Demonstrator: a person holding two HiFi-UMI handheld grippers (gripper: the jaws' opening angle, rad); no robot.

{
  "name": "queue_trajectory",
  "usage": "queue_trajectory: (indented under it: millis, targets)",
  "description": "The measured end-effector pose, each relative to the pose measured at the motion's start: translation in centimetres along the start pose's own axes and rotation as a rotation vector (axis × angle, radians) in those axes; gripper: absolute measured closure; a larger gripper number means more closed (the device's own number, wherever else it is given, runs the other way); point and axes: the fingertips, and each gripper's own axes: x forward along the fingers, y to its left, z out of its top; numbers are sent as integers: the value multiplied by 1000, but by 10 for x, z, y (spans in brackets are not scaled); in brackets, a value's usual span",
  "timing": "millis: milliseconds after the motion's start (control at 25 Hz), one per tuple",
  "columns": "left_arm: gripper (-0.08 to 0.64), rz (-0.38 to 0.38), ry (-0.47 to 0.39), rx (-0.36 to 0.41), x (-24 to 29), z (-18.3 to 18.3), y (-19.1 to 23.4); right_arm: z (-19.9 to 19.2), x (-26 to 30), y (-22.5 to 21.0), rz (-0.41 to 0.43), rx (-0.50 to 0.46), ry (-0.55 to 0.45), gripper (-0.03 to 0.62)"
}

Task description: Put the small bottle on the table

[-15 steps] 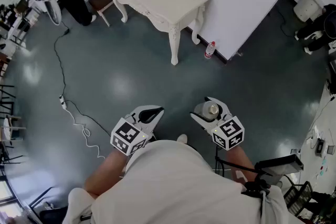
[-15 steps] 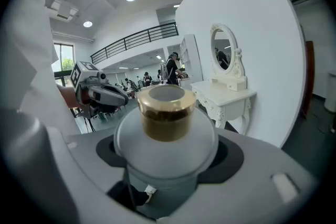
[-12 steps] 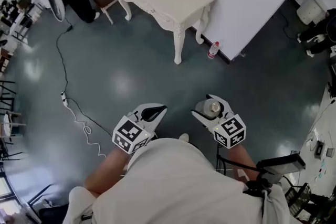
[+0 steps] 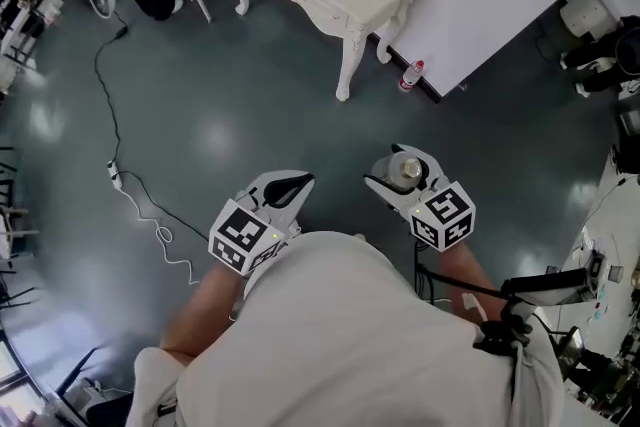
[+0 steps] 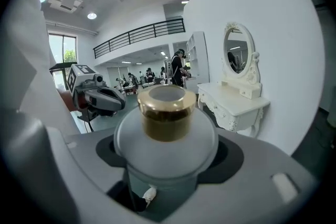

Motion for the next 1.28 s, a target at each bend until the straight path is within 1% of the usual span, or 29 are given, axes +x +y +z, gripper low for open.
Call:
queue_trajectory:
  millis: [160,240,440,560,680,840,1000,1080,1200,1280]
  targets:
    - [557,4,-3,2,-31,-5,41,20,50,15,-11,-8,11,253]
    - [558,4,7,-2,-50,-14,60,29,77,24,-12,-17,16,253]
    - [557,18,30,-38,-85,-34,119,50,142,41,-14,-11,21,253]
    - [557,32,5,-69,-95,-31,149,65,172,45,3,-21,39,253]
    - [557,44,-12,-83,-95,-24,182,81,205,37,20,-38,55,253]
    - [557,64,-9,-88,-85,-8,236,108,255,8,43,-60,62,253]
    - [557,98,10,-92,-70,18,305,151,314,-34,66,-95,48,253]
    - [557,110,29,-87,-50,36,348,174,350,-68,84,-97,41,253]
    - [557,130,51,-74,-7,63,418,207,405,-130,113,-116,30,253]
    - [557,141,40,-69,10,82,448,225,426,-158,121,-131,23,253]
